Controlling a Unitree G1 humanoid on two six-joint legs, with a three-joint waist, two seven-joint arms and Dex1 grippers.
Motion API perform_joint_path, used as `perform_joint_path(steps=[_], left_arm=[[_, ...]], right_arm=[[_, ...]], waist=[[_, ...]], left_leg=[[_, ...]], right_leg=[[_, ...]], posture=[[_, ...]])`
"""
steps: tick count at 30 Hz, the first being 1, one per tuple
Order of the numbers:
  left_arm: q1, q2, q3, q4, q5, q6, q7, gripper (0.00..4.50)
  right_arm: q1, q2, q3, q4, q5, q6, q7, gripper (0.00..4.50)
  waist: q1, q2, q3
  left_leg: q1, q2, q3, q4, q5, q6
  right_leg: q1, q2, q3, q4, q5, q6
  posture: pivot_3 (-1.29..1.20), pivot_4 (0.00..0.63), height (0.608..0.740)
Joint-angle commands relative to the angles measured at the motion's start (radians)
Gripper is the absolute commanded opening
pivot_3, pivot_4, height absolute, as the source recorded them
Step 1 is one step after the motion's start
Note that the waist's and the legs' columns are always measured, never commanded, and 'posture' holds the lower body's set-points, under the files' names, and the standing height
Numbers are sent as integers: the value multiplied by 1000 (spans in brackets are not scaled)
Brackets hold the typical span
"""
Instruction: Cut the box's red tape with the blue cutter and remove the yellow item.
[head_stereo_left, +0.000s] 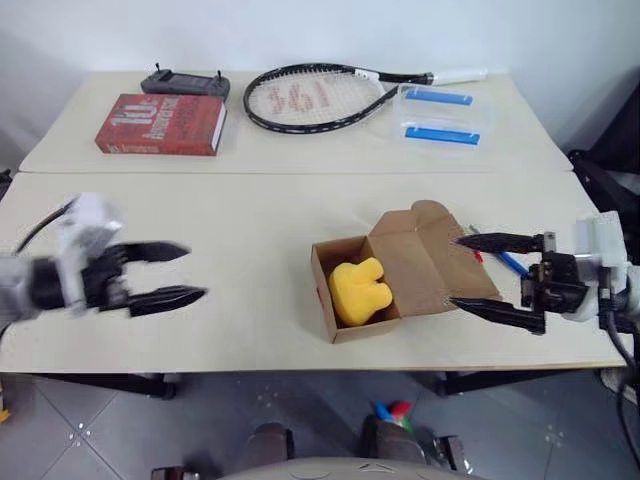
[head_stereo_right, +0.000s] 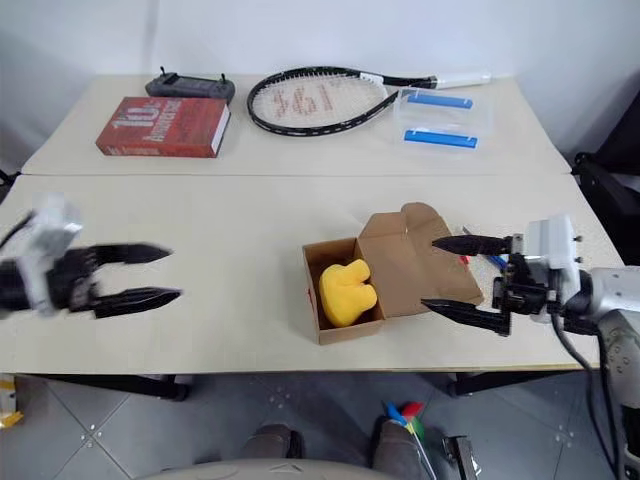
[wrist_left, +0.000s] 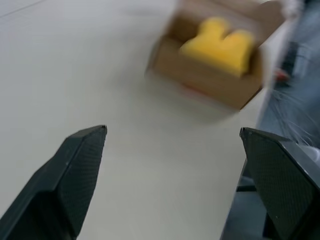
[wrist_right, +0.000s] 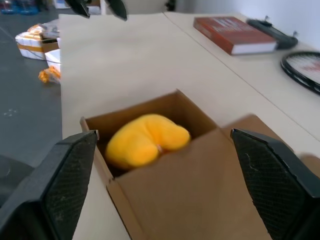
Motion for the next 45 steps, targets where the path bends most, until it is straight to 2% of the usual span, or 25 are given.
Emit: perform_joint_path(steps=[1, 4, 8, 10, 13, 21, 27, 32, 35, 37, 40, 45], left_arm=[[-222, -104, -274, 49, 92, 76, 20, 4500], [-370, -206, -415, 136, 166, 84, 31, 4500], [-522, -386, -590, 284, 270, 36, 10, 4500], [-557, -420, -696, 341, 379, -39, 9, 4500], [-585, -461, -780, 415, 492, -127, 14, 4500], [-605, -490, -854, 503, 649, -253, -65, 4500], [-585, -535, -794, 534, 672, -291, -57, 2794], [-579, -536, -725, 559, 679, -296, -32, 1348], [-573, -542, -644, 559, 636, -287, -37, 528], [-557, -560, -529, 541, 540, -259, -59, 24], [-512, -561, -313, 524, 378, -237, -77, 8], [-400, -499, -42, 485, 231, -259, -34, 8]], right_arm=[[99, -15, -143, -94, 57, 57, -16, 4429], [194, -9, -199, -147, 47, 61, -10, 4429], [238, 40, -236, -220, 41, 49, -106, 4429], [276, 79, -253, -297, 62, 61, -165, 4429], [326, 121, -267, -378, 88, 77, -232, 4429], [343, 129, -262, -408, 91, 68, -297, 4429], [322, 128, -223, -392, 70, 55, -307, 4500], [296, 125, -196, -360, 47, 39, -300, 4500], [280, 127, -183, -345, 46, 28, -296, 4500], [266, 129, -173, -333, 52, 28, -294, 4500], [232, 133, -148, -312, 61, 31, -291, 4500], [138, 153, -83, -289, 101, 40, -309, 4500]], waist=[[-4, -1, 0], [-19, -1, 0], [-27, -4, 1], [-27, -4, 1], [-31, -3, 1], [-26, -4, 2], [-12, -4, 2], [-7, -4, 2], [-6, -4, 2], [-7, -4, 2], [-9, -4, 2], [-35, -3, 1]], left_leg=[[0, 0, 1, -1, 0, 0], [1, 0, 3, -3, 0, 0], [0, 0, 4, -2, 0, 0], [0, 0, 4, -1, 0, 0], [1, 0, 4, -2, 0, 0], [0, 0, 4, 0, 0, 1], [0, 0, 4, 1, 0, 2], [-1, 0, 4, 1, 0, 2], [-1, 0, 4, 2, 0, 2], [-1, 0, 4, 2, 0, 2], [0, 0, 4, 2, 0, 2], [1, 1, 4, 1, 0, 2]], right_leg=[[0, 0, -1, 0, 0, 0], [-2, 0, -2, -1, 0, 1], [-2, 0, -2, -3, 1, 1], [-1, 0, -2, -3, 1, 1], [-1, 0, -1, -3, 1, 1], [-2, 0, 0, -4, 1, 1], [-2, 0, 0, -3, 1, 1], [-2, 0, 0, -3, 1, 1], [-2, 0, 0, -3, 1, 2], [-2, 0, 0, -3, 1, 2], [-2, 0, 0, -2, 1, 2], [-2, 0, 0, 0, 1, 2]], posture=[[0, 150, 740], [0, 150, 740], [0, 150, 740], [0, 150, 740], [0, 150, 740], [0, 150, 740], [0, 150, 740], [0, 150, 740], [0, 150, 740], [0, 150, 740], [0, 150, 740], [0, 150, 740]])
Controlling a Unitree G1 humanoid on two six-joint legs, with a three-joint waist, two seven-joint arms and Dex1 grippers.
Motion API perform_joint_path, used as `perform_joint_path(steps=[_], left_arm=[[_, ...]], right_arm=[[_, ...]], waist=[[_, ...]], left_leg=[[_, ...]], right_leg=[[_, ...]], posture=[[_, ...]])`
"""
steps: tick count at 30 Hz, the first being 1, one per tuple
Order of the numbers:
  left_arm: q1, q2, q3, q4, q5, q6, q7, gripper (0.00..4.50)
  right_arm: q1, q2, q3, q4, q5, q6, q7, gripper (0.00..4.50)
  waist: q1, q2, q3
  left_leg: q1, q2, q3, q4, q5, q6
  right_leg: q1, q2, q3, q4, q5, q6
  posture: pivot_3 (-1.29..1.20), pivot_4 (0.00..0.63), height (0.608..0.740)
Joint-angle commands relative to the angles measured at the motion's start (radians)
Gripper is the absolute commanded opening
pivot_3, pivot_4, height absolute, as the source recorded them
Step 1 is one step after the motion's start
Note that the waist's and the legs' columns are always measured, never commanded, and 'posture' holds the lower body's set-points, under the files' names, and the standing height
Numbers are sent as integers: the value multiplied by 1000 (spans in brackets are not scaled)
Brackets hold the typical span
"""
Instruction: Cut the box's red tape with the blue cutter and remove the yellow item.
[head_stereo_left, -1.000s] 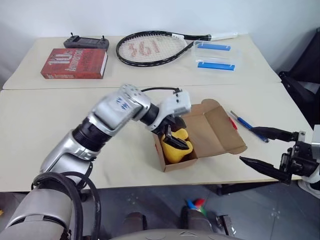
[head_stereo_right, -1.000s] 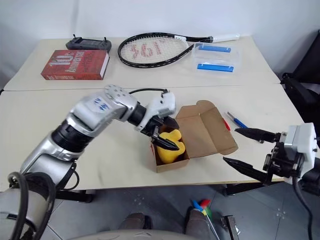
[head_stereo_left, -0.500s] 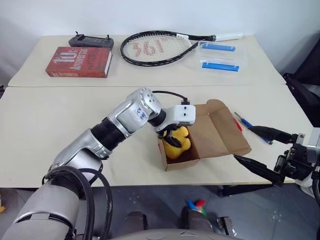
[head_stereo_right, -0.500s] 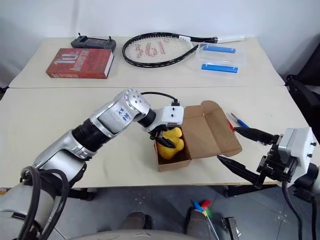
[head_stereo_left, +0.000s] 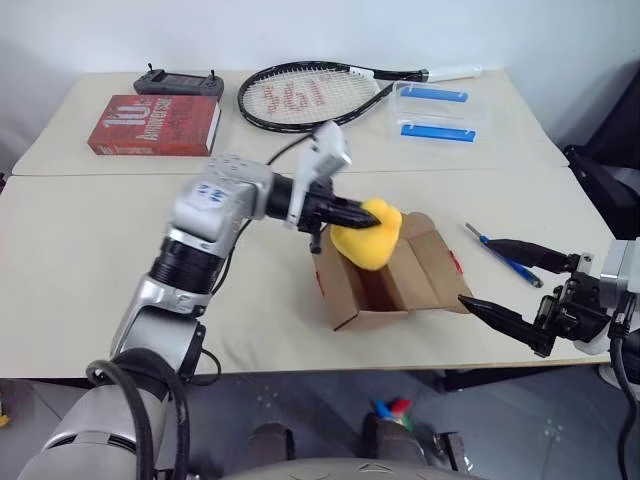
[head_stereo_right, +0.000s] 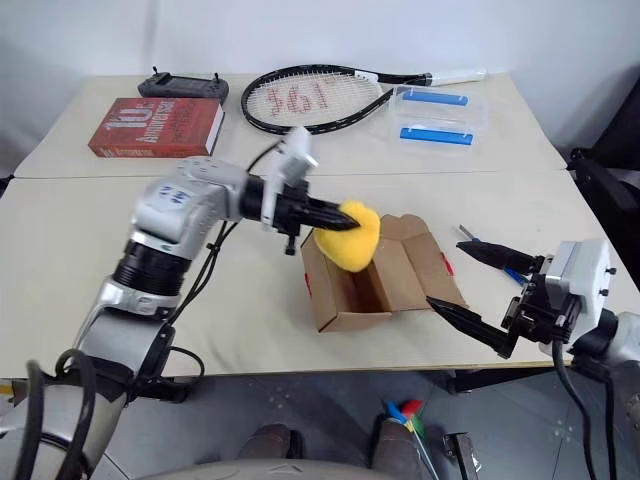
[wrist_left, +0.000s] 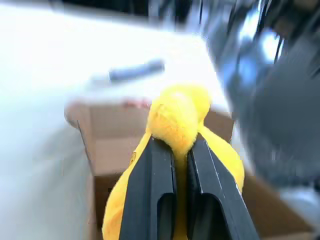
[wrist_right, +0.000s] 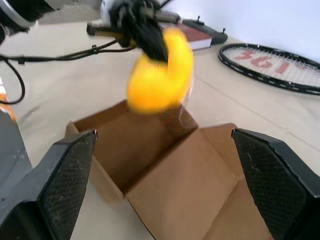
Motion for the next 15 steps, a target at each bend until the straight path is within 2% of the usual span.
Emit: perform_joint_path(steps=[1, 4, 6, 8, 11, 15], left_arm=[[65, 53, 192, -53, -101, 3, 56, 8], [247, 166, 324, -101, -97, -7, 115, 8], [400, 215, 426, -137, -89, -83, 146, 8], [557, 233, 538, -178, -84, -178, 180, 8], [684, 230, 629, -206, -82, -249, 269, 8], [924, 240, 755, -268, -136, -191, 288, 8]], right_arm=[[-59, 17, 40, 4, 43, -5, -7, 4500], [-160, 49, 141, 14, 56, -8, 0, 4500], [-224, 77, 219, 26, 39, -22, 22, 4500], [-285, 110, 299, 48, 19, -35, 46, 4500], [-338, 148, 361, 94, -7, -51, 71, 4500], [-393, 200, 470, 191, -103, -135, 150, 4500]], waist=[[-7, 0, 0], [-21, 1, 0], [-34, 1, -1], [-36, 1, 0], [-16, -2, 0], [-7, -2, -1]], left_leg=[[0, 0, 0, 0, 0, 0], [1, 0, 0, 0, 0, 0], [3, 0, 0, -2, 0, 0], [3, 0, 0, -3, 0, -1], [1, 0, -2, 0, 0, -1], [0, 0, -4, 3, -1, -1]], right_leg=[[0, 0, 0, 0, 0, 0], [0, 0, 0, 1, 0, 0], [0, 0, 1, 1, 0, 0], [0, 0, 1, 1, 0, 0], [0, 0, 0, 0, 0, 0], [2, 0, -1, 0, 0, 0]], posture=[[0, 150, 740], [0, 150, 740], [0, 150, 740], [0, 150, 740], [0, 150, 740], [0, 150, 740]])
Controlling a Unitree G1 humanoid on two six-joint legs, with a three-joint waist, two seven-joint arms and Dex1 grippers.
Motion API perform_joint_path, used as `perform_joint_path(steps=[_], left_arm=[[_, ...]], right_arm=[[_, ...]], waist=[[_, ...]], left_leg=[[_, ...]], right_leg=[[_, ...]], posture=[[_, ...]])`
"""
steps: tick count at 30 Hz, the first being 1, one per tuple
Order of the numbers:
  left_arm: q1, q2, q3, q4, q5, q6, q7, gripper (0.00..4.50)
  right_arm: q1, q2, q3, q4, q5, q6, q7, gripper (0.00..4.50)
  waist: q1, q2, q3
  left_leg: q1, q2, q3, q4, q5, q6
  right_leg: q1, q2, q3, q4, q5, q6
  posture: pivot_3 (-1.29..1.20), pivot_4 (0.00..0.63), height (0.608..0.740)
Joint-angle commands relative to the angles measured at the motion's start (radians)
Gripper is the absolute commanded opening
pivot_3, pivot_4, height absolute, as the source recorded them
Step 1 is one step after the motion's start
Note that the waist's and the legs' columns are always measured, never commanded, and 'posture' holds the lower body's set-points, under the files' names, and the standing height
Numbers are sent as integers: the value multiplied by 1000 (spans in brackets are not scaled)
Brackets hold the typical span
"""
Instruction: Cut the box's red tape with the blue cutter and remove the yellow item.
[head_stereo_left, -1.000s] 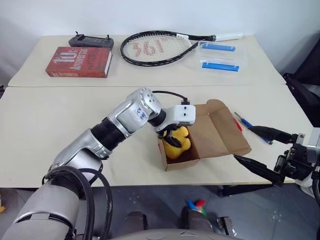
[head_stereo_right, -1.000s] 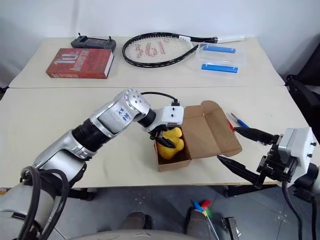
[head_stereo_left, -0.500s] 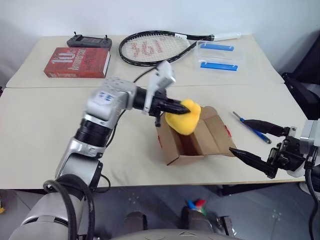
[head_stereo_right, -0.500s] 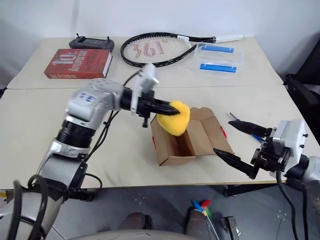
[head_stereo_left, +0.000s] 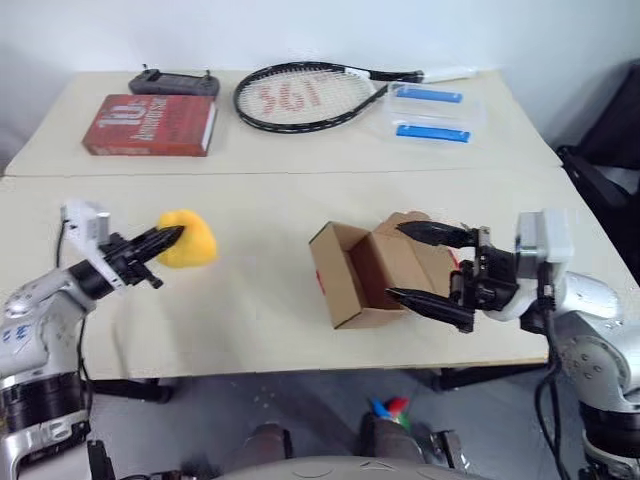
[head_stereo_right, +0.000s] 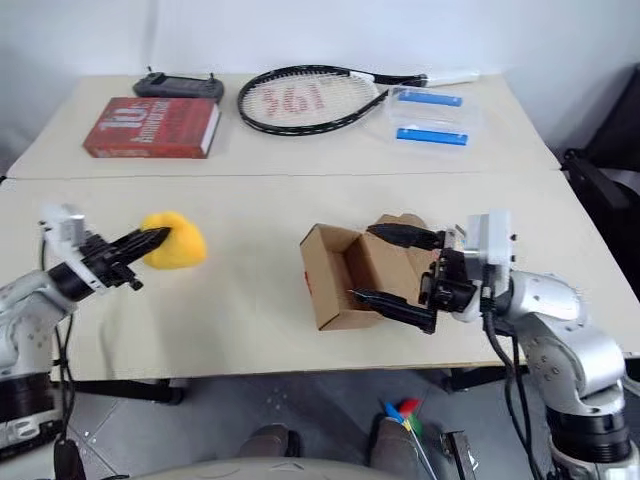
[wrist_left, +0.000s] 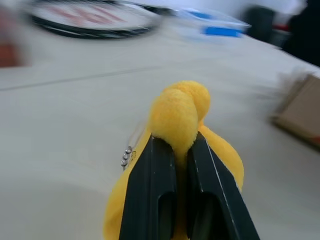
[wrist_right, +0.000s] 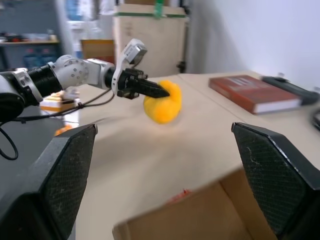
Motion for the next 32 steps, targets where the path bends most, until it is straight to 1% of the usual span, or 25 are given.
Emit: perform_joint_path(steps=[1, 4, 6, 8, 10, 12, 13, 14, 15, 20, 23, 25, 27, 32], left_arm=[[119, -4, 84, -83, -67, 40, 34, 293], [105, -29, 68, -98, -74, 27, 102, 1208], [83, -38, 51, -83, -63, 7, 130, 1803], [71, -41, 43, -68, -76, 3, 131, 2495], [87, -23, 46, -69, -85, -7, 106, 3141], [101, -14, 77, -80, -105, -9, 109, 3657], [117, -1, 89, -76, -80, -56, 102, 4024], [137, 17, 102, -76, -83, -66, 80, 4312], [161, 34, 111, -78, -93, -70, 52, 4439], [303, 123, 154, -96, -134, -43, -71, 4439], [477, 178, 228, -86, -15, -138, -96, 4439], [546, 174, 264, -84, 5, -196, -106, 4439], [583, 148, 290, -96, 1, -242, -105, 4439], [584, 69, 267, -184, -17, -275, -36, 4439]], right_arm=[[-19, 24, 53, 57, -63, -77, 63, 4500], [-21, 26, 57, 91, -86, -103, 86, 4500], [-21, 28, 53, 115, -103, -124, 92, 4500], [-14, 32, 44, 132, -111, -140, 90, 4500], [-7, 30, 42, 138, -124, -155, 89, 4500], [-4, 32, 34, 136, -123, -161, 80, 4500], [-2, 30, 28, 130, -118, -158, 77, 4500], [2, 27, 23, 124, -114, -155, 76, 4500], [6, 22, 18, 120, -110, -152, 77, 4500], [26, -16, -11, 109, -100, -137, 103, 4500], [41, -64, -50, 108, -77, -118, 128, 4500], [59, -86, -65, 112, -84, -124, 140, 4500], [83, -92, -74, 115, -97, -138, 138, 4500], [120, -75, -66, 106, -136, -177, 117, 4500]], waist=[[-3, 0, 0], [11, 0, 0], [10, -1, 0], [1, -1, 0], [-4, 0, -1], [-16, 0, 0], [-23, 0, -1], [-29, 0, -1], [-32, 0, 0], [-32, 0, 0], [-30, 0, 0], [-29, 0, 0], [-24, 0, 0], [-13, 0, 0]], left_leg=[[1, 0, 0, 0, 0, 0], [-1, 0, -1, 0, 0, -1], [0, 0, -1, 1, 0, -1], [0, 0, -1, 1, 0, -1], [0, 0, -1, 0, 0, -1], [1, 0, 1, -2, 0, -1], [1, 0, 1, -3, 0, -1], [1, 0, 1, -4, 0, -1], [1, 0, 2, -5, 0, -1], [2, 1, 3, -5, 0, -1], [2, 1, 3, -5, 0, -1], [2, 1, 4, -6, -1, -1], [2, 2, 4, -5, -1, -1], [2, 2, 4, -4, -1, -1]], right_leg=[[0, 0, 0, 0, 0, 0], [-1, 0, -2, 1, 0, 0], [0, 0, -1, 1, 0, 0], [0, 0, -1, 2, 0, 0], [0, 0, -1, 2, 0, 0], [-1, 0, -1, 1, 0, 0], [-2, 0, -1, 1, 0, 0], [-2, 0, -1, 1, 0, 0], [-2, 0, -1, 1, 0, 0], [-2, 0, -1, 0, 0, -1], [-3, 0, 0, 0, 0, -1], [-3, 0, 0, -1, 0, -1], [-3, 0, 0, -1, 0, -2], [-2, 0, 0, 0, -1, -2]], posture=[[0, 150, 740], [0, 150, 740], [0, 150, 740], [0, 150, 740], [0, 150, 740], [0, 150, 740], [0, 150, 740], [0, 150, 740], [0, 150, 740], [0, 150, 740], [0, 150, 740], [0, 150, 740], [0, 150, 740], [0, 150, 740]])
